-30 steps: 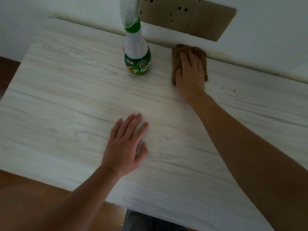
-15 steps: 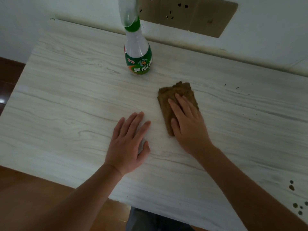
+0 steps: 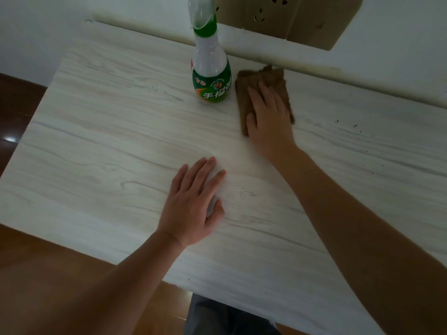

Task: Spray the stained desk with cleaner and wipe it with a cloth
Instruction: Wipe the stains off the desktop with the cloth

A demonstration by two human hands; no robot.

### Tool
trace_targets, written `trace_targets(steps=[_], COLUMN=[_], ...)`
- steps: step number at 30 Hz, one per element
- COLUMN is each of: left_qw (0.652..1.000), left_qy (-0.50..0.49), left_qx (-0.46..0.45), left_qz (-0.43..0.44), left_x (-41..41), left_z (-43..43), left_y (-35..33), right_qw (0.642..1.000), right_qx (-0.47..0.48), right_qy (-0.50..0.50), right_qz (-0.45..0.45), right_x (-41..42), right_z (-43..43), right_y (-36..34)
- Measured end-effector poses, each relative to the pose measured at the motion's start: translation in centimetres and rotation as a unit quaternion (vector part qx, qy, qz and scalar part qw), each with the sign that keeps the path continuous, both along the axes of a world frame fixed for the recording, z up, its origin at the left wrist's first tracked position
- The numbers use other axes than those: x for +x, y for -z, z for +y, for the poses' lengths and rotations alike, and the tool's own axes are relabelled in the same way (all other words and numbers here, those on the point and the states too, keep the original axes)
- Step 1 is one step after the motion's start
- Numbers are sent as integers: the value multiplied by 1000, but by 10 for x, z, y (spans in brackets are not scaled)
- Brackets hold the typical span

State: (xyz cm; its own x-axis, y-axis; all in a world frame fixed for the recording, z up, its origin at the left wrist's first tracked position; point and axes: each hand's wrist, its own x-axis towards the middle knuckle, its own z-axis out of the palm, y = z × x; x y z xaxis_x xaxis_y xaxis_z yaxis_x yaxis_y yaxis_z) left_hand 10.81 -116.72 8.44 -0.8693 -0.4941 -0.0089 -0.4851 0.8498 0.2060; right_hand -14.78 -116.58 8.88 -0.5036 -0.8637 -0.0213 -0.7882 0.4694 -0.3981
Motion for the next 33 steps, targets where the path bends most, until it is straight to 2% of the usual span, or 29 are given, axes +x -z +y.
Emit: trace_targets(steps=[4, 8, 11, 16, 18, 21, 28, 33], left_qw=[1000, 1000, 1000, 1000, 1000, 1000, 1000, 1000], left_qy=[-1, -2, -3, -2, -2, 2, 11, 12], left_qx=[2, 2, 2, 2, 2, 0, -7, -11], left_qz=[4, 13, 15, 18, 20, 16, 1, 10], left_x=[0, -1, 0, -1, 0, -1, 0, -1], left_z=[0, 0, 0, 0, -1, -1, -1, -1], left_y=[0, 0, 0, 1, 1, 0, 0, 1], right_qw=[999, 997, 997, 994, 991, 993, 1000, 999], right_qx=[-5, 55, 62, 44, 41, 27, -1, 23], right_qy=[-27, -35, -22, 97, 128, 118, -30, 42], right_qz=[-27, -41, -38, -12, -16, -6, 4, 17], right_x=[48, 63, 40, -22, -25, -4, 44, -6], right_z=[75, 127, 118, 42, 13, -4, 67, 114], right_y=[-4, -12, -11, -5, -5, -2, 2, -1])
